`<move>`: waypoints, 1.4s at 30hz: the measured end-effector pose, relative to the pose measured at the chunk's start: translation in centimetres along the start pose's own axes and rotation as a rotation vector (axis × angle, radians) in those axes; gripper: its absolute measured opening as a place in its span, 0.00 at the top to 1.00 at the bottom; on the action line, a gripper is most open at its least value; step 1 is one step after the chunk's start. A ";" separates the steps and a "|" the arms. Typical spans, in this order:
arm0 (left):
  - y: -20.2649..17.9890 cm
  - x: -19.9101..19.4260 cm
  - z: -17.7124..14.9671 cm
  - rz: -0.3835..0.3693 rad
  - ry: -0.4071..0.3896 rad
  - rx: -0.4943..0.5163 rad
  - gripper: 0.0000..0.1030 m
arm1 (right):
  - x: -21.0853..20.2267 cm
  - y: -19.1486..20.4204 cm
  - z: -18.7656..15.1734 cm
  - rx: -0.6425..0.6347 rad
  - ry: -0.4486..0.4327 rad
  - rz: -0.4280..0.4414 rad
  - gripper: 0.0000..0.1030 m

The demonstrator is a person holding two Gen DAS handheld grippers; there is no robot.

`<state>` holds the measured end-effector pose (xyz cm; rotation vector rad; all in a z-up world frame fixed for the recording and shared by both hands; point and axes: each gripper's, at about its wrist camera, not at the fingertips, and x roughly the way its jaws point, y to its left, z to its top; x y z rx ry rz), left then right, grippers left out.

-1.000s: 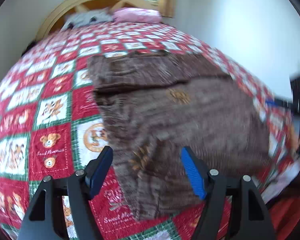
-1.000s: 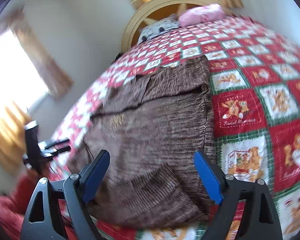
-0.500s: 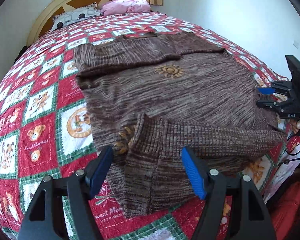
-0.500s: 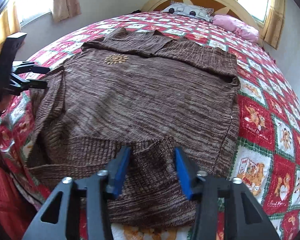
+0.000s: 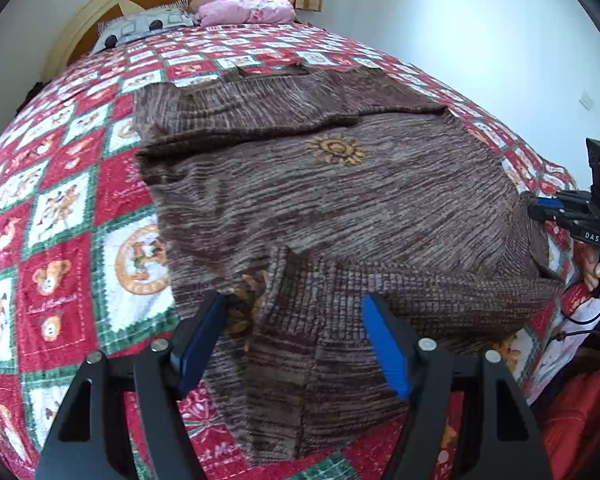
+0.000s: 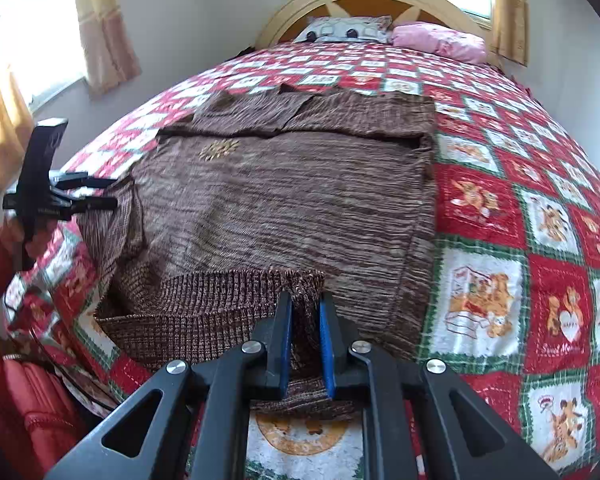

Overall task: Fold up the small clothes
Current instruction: 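Grasp the folded hem edge again with both grippers, then lift the hem and fold it toward the collar with both grippers, release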

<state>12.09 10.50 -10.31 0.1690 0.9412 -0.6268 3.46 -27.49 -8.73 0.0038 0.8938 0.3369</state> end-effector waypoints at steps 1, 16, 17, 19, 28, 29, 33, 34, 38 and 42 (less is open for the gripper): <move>-0.1 0.0 0.0 -0.002 -0.001 0.004 0.33 | -0.1 -0.3 0.0 0.018 -0.005 0.003 0.88; -0.5 -0.2 0.0 -0.020 -0.004 0.000 0.72 | 1.7 -1.3 -0.9 0.094 0.023 0.017 0.88; -0.7 -0.1 0.2 -0.017 -0.004 0.010 0.72 | 1.7 -1.2 -1.0 0.093 0.023 0.016 0.88; -1.1 0.0 0.2 -0.002 -0.007 0.028 0.73 | 1.7 -1.2 -1.0 0.096 0.022 0.013 0.88; -0.2 -2.6 0.2 -0.048 -0.079 -0.107 0.90 | -1.8 -1.2 1.0 0.109 -0.076 0.036 0.91; -0.2 -3.3 0.5 -0.046 -0.102 -0.115 0.90 | -2.5 -1.6 1.6 0.126 -0.104 0.042 0.91; 0.3 -6.1 2.2 -0.034 -0.212 -0.148 0.90 | -4.9 -2.6 4.3 0.154 -0.203 0.028 0.91; 0.5 -6.6 2.6 -0.023 -0.230 -0.152 0.90 | -5.0 -2.7 4.9 0.147 -0.214 0.003 0.91; 1.5 -6.4 4.0 0.037 -0.269 -0.181 0.90 | -4.4 -2.6 6.7 0.106 -0.235 -0.109 0.91; 3.0 -5.4 4.5 0.054 -0.287 -0.242 0.90 | -3.5 -2.6 8.3 0.094 -0.246 -0.155 0.91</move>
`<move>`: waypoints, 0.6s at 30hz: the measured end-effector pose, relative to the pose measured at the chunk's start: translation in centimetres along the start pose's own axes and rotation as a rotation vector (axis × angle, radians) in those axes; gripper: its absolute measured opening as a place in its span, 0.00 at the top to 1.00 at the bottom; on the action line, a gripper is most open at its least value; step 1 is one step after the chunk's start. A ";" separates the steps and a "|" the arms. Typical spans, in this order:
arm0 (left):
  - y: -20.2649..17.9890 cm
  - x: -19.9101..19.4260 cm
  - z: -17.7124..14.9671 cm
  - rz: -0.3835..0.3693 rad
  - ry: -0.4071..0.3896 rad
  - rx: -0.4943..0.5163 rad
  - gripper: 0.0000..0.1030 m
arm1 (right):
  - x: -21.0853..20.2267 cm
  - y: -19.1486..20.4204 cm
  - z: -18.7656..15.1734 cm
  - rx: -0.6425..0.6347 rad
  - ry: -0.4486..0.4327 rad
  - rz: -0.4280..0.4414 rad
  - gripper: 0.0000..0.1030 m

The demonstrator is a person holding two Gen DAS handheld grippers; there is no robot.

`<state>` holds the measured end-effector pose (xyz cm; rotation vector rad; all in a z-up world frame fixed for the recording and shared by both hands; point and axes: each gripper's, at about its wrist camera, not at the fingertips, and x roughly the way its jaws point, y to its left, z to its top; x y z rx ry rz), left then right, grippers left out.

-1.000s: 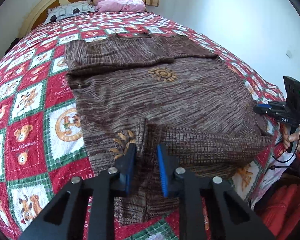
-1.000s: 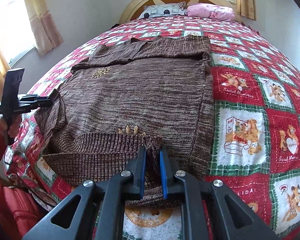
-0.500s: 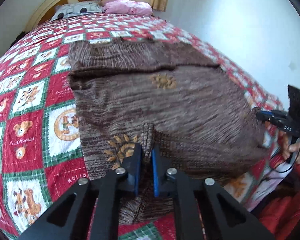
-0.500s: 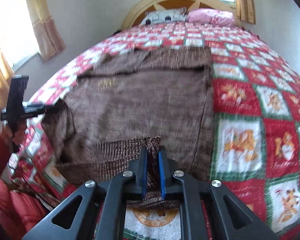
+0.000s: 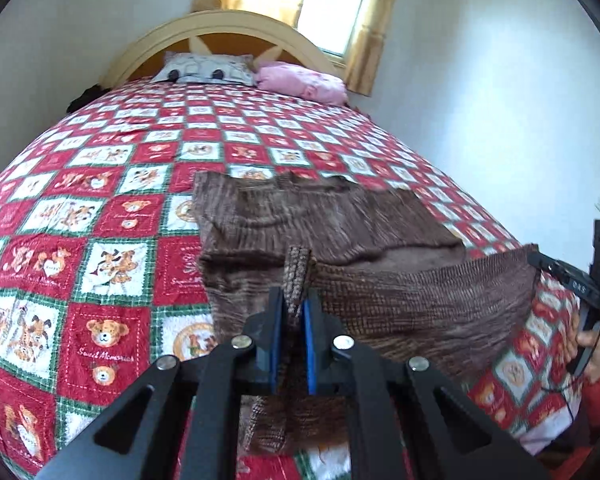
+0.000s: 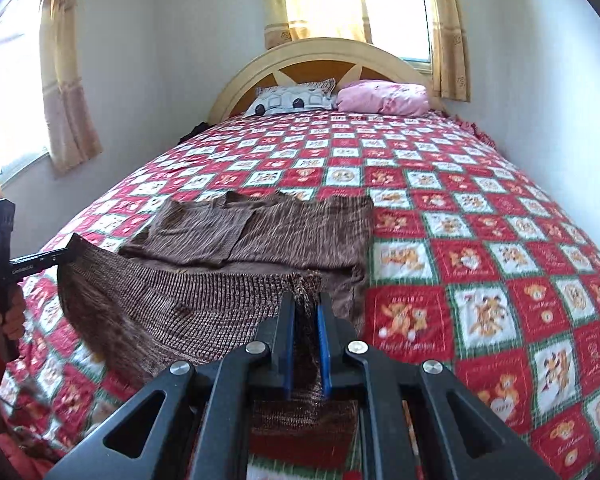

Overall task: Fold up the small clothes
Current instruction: 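Lift the hem and fold it toward the collar with both grippers, release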

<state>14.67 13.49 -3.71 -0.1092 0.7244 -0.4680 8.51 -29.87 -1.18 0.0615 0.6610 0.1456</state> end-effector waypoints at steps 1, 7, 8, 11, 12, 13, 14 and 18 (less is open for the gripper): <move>0.3 0.4 0.2 0.011 -0.004 -0.007 0.90 | 0.3 0.1 0.3 -0.013 0.000 -0.009 0.91; 1.9 2.6 2.0 0.028 0.013 -0.067 0.90 | 2.9 0.6 3.2 -0.073 0.003 -0.030 0.91; 2.1 3.1 2.5 0.035 0.018 -0.075 0.90 | 3.4 0.6 3.8 -0.082 0.004 -0.033 0.91; 2.8 4.5 4.2 0.056 0.018 -0.098 0.90 | 5.5 0.0 5.6 -0.090 0.013 -0.043 0.91; 3.0 5.0 4.7 0.056 0.016 -0.107 0.90 | 6.4 -0.3 6.3 -0.086 0.015 -0.041 0.91; 3.3 5.5 5.4 0.059 0.011 -0.118 0.90 | 7.0 -0.5 6.7 -0.082 0.018 -0.040 0.91; 3.5 6.0 5.9 0.062 0.010 -0.123 0.90 | 7.9 -0.7 7.3 -0.079 0.020 -0.041 0.91; 4.2 7.8 7.8 0.081 0.011 -0.144 0.90 | 10.7 -2.0 9.4 -0.057 0.019 -0.058 0.91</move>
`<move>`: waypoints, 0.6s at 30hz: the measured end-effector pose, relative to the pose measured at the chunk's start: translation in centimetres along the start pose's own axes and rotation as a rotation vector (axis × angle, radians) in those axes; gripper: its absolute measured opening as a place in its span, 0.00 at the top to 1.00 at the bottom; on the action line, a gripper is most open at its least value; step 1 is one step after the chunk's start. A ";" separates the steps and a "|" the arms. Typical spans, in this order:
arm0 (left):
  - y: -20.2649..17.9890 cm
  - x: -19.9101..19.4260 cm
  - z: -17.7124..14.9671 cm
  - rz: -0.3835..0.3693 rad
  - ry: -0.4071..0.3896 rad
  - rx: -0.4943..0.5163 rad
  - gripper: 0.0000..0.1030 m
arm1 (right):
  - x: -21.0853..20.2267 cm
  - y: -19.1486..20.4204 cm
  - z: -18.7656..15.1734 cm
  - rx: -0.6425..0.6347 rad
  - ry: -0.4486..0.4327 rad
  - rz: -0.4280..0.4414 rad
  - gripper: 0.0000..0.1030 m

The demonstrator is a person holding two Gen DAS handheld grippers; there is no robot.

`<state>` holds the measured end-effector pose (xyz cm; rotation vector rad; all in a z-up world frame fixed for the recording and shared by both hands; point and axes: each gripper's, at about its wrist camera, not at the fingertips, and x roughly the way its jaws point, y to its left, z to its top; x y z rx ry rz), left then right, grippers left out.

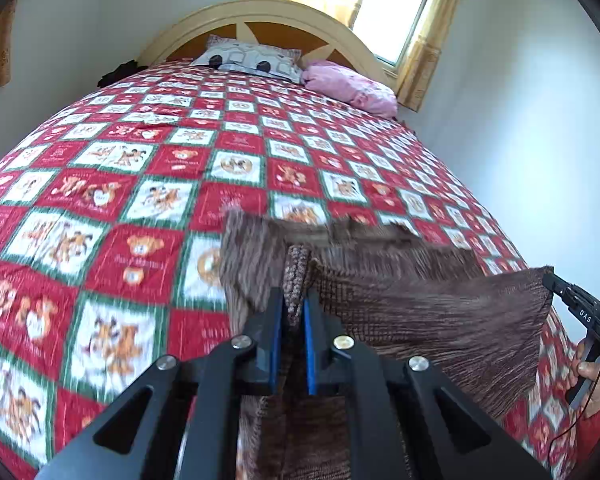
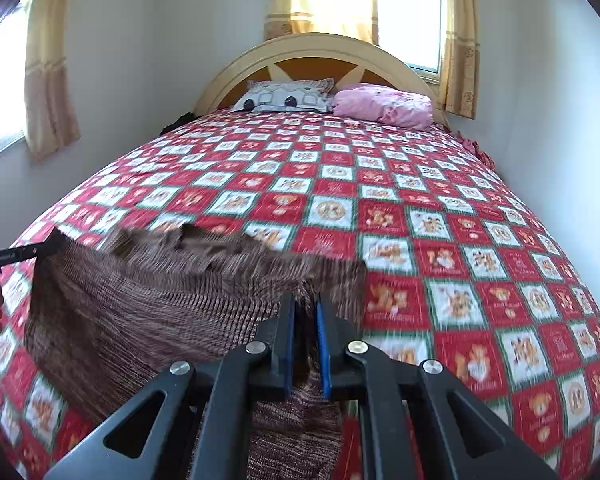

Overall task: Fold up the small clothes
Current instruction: 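Lift the hem and fold it toward the collar with both grippers, release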

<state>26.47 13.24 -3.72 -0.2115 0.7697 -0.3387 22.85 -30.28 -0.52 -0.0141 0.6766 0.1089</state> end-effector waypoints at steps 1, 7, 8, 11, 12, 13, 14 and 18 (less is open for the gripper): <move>0.2 0.7 0.7 0.003 -0.003 -0.010 0.90 | 0.7 -0.4 0.6 0.012 -0.004 0.001 0.91; 0.5 4.1 2.0 0.056 0.012 -0.029 0.90 | 5.1 -2.6 2.2 0.072 0.051 0.036 0.93; 0.7 4.6 1.8 0.052 0.024 -0.034 0.90 | 5.4 -3.0 1.9 0.093 0.062 0.052 0.93; 1.0 5.7 1.0 0.051 0.058 -0.024 0.90 | 6.1 -3.5 0.4 0.128 0.091 0.136 0.91; 1.3 5.8 0.7 0.050 0.058 -0.029 0.90 | 6.6 -3.7 -0.1 0.151 0.120 0.160 0.80; 1.4 5.9 0.7 0.046 0.058 -0.038 0.90 | 7.1 -3.9 -0.4 0.171 0.139 0.181 0.59; 1.6 5.9 0.6 0.039 0.057 -0.052 0.90 | 7.6 -4.0 -0.8 0.188 0.147 0.196 0.48; 1.8 5.8 0.5 0.033 0.050 -0.070 0.90 | 9.5 -3.7 -1.2 0.163 0.169 0.185 0.34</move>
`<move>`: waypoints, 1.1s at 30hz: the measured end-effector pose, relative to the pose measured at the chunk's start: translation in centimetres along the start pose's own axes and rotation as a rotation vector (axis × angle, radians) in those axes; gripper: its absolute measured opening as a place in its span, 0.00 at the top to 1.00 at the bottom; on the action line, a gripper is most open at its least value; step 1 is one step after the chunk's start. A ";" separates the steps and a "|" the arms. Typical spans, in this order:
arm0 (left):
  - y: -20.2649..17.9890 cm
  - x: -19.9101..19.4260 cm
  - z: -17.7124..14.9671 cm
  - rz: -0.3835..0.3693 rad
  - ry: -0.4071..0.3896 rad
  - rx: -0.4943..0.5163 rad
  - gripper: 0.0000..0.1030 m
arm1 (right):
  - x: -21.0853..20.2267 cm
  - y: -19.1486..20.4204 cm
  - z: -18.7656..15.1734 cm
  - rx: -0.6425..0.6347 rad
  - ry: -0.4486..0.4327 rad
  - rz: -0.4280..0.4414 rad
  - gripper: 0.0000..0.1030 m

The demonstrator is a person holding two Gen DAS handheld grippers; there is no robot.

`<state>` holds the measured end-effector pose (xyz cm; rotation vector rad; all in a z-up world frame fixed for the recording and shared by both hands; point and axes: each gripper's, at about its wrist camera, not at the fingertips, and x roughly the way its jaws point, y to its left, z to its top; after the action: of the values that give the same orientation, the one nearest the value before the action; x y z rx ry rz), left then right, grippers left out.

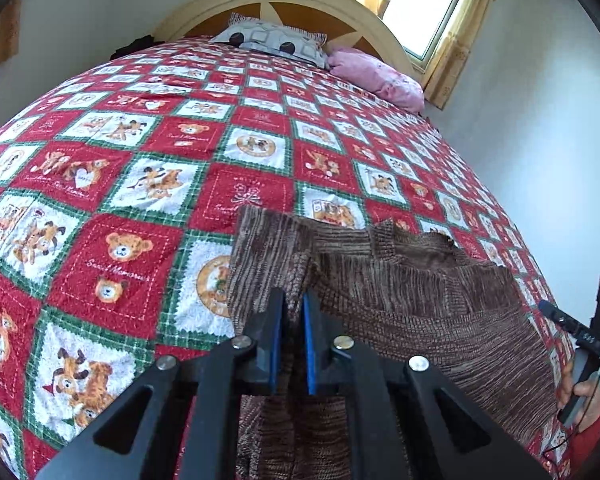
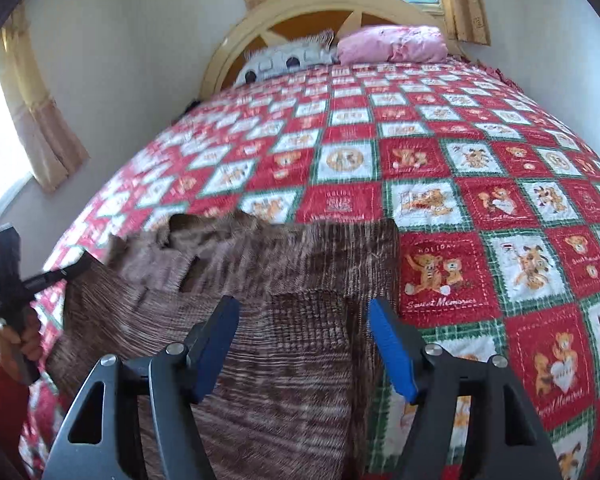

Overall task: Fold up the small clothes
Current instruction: 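Lift the hem and fold it toward the collar with both grippers, release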

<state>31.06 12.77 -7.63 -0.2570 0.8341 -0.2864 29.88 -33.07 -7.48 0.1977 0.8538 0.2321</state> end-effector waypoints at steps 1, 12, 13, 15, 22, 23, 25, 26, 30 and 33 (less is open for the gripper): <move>0.0 0.0 0.0 0.002 0.002 0.002 0.90 | 0.8 0.1 0.1 -0.008 0.025 -0.001 0.34; -0.1 0.4 -0.4 0.010 0.013 0.003 0.90 | 3.3 2.6 -0.8 -0.218 0.111 -0.103 0.88; -0.1 0.3 -0.3 0.012 0.011 0.005 0.90 | 2.8 2.9 -0.7 -0.214 0.096 -0.101 0.90; -0.2 -0.1 -0.1 0.008 0.002 -0.001 0.90 | 1.1 3.3 -0.2 -0.209 0.040 -0.094 0.90; -0.4 -0.9 2.0 0.001 -0.038 -0.013 0.90 | -2.5 4.6 3.5 -0.246 -0.109 -0.131 0.91; -0.4 -0.9 2.5 0.006 -0.046 -0.011 0.90 | -2.5 4.5 4.3 -0.242 -0.126 -0.134 0.91; -0.5 -0.6 3.4 0.006 -0.061 -0.015 0.90 | -1.8 4.2 5.5 -0.239 -0.142 -0.157 0.91; -0.4 -0.3 3.9 0.005 -0.065 -0.019 0.90 | -0.8 4.0 6.2 -0.246 -0.149 -0.187 0.91; -0.7 2.5 5.3 0.037 -0.070 -0.027 0.90 | 3.5 3.6 6.8 -0.252 -0.123 -0.245 0.91; -0.6 5.2 5.0 0.099 -0.028 -0.027 0.90 | 6.3 3.4 5.7 -0.244 -0.078 -0.247 0.90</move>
<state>38.05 10.92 -7.79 -0.2435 0.8211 -0.1791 37.81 -28.52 -7.47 -0.1257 0.7571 0.0950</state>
